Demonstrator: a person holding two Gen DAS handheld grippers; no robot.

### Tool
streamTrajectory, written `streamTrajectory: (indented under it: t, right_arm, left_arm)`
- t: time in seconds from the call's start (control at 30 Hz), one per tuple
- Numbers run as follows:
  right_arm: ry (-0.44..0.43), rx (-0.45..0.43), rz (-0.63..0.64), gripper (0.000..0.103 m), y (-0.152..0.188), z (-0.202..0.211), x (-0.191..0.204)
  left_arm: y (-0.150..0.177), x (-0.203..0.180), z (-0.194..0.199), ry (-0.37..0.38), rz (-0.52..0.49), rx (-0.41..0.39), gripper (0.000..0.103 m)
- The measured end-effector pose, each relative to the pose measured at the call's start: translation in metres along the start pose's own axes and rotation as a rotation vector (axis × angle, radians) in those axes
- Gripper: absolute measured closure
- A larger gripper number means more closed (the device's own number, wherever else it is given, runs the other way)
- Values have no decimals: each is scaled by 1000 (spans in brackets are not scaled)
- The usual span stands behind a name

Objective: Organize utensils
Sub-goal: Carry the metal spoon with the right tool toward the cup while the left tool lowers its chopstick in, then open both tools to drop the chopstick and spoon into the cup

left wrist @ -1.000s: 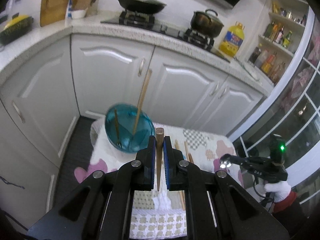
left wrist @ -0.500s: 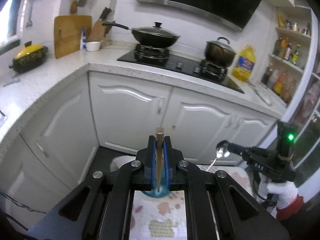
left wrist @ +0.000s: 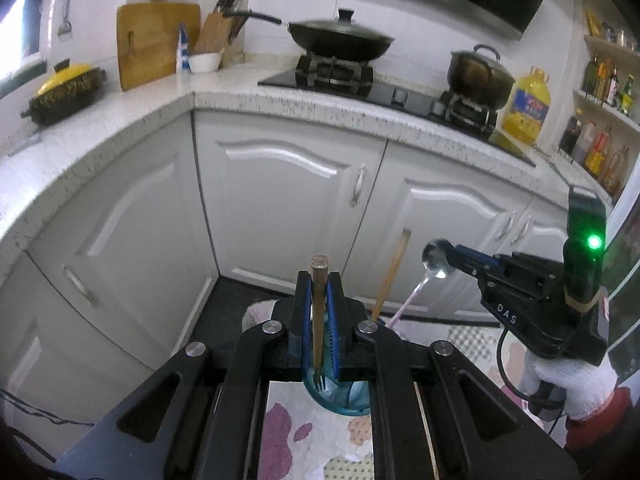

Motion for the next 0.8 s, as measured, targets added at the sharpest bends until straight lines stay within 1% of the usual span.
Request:
streamTrajectory:
  t: [0.1,0.23,0.3,0.4,0.5,0.57,0.6,0.67,0.7,0.73,0.8]
  right_arm:
    - [-3,10,65,101,8,-8,15]
    - [-14,35,127,101,22,-15,29]
    - [-30,58,122,101,30,-19,31]
    - [-46,81,111,100,39,-23,33]
    - [-71,113,92,100,49,-28,34]
    - [-85,117,60,100,51,-27,32]
    - [-103,111,24,100,51,-25,29]
    - [-125,109,-20,92,50,-21,25]
    - [-126,105,-35,84,49,-18,22]
    - [-129,106,-46,81,49,-15,20]
    - [-138,107,-77,81,49,-9,17]
  left_arm:
    - [11,-4,-7,-7,-13,14,97]
    - [21,-6,-16,-9,-5,38,97]
    - [25,-7,-18,-10,4,55,97]
    - [27,-9,-19,-23,-5,42,97]
    - [26,-10,-19,-28,4,45,97]
    - [26,-9,-20,-34,7,47,97]
    - [25,-9,-20,-34,12,49,97]
    - [25,-7,-20,-32,27,56,96]
    - [25,-6,-19,-32,31,57,96]
    - [25,-6,-18,-31,36,56,93]
    - [26,-5,-16,-33,46,54,86]
Point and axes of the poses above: each gripper's, at about its wrist camera, not at the fingertips, and z roughly against the way its jaws point, x to its left, y to its underside, the point moved 1 cm from there along -z, roughly the way its jaws point, and after that the axes turned 15 degrees about -x, right-handed, at the moved point
